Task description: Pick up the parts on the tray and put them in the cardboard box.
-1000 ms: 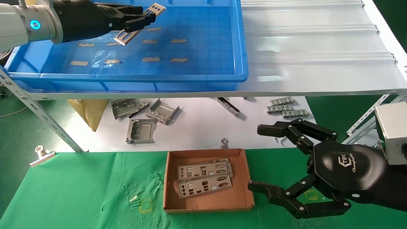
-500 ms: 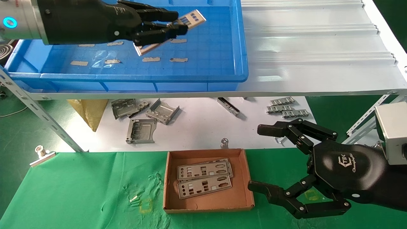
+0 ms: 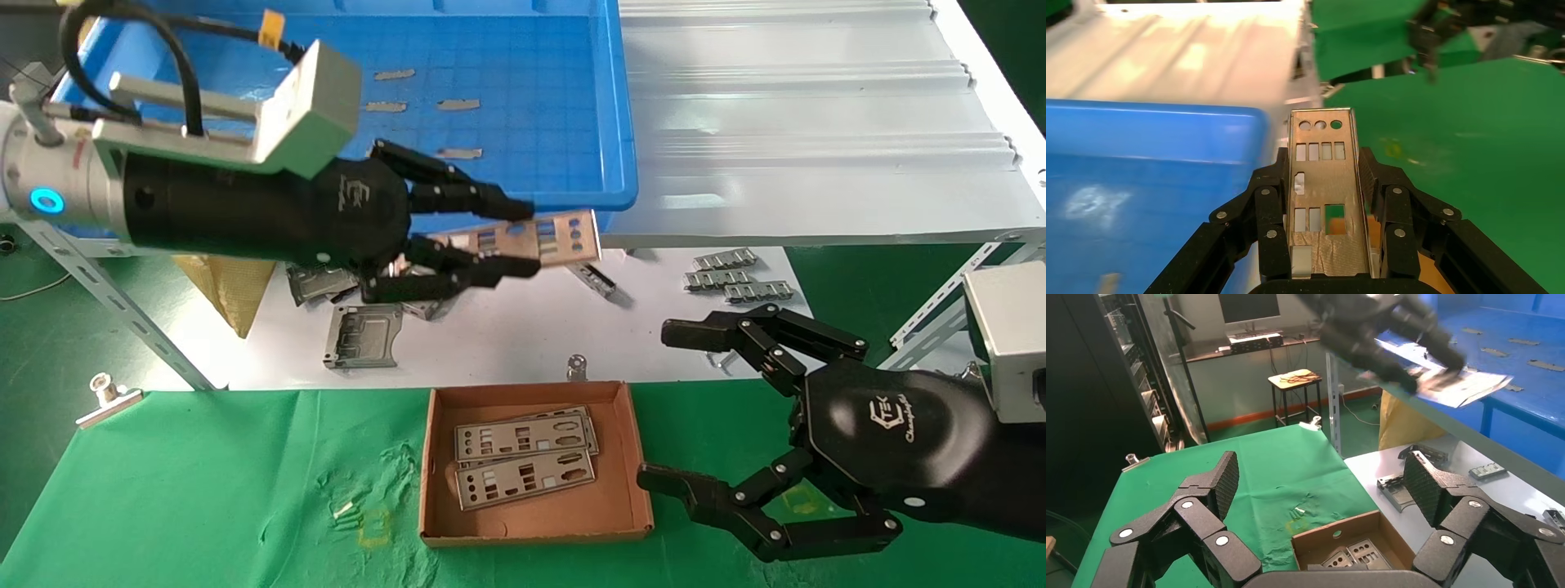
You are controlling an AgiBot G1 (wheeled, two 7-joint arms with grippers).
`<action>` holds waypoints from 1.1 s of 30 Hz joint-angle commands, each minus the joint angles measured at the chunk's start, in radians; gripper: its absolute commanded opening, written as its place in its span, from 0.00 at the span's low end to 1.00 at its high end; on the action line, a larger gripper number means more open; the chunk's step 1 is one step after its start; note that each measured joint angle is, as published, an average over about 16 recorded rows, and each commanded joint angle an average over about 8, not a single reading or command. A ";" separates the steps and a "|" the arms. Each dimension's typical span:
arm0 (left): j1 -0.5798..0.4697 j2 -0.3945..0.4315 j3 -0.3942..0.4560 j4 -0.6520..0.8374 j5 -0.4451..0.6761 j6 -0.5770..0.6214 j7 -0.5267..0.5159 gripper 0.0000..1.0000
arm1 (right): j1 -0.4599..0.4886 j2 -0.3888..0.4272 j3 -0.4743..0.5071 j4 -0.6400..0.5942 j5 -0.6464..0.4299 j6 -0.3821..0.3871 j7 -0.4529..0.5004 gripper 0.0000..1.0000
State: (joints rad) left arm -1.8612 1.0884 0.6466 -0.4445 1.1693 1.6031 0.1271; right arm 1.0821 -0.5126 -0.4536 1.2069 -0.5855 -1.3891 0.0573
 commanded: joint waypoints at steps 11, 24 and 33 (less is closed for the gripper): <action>0.218 0.060 0.152 0.022 -0.025 -0.124 0.235 0.00 | 0.000 0.000 0.000 0.000 0.000 0.000 0.000 1.00; 0.308 0.208 0.161 0.268 0.001 -0.278 0.435 0.85 | 0.000 0.000 0.000 0.000 0.000 0.000 0.000 1.00; 0.312 0.240 0.156 0.341 -0.003 -0.337 0.520 1.00 | 0.000 0.000 0.000 0.000 0.000 0.000 0.000 1.00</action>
State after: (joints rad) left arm -1.5512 1.3250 0.8018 -0.1065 1.1648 1.2744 0.6367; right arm 1.0821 -0.5126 -0.4536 1.2069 -0.5855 -1.3891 0.0573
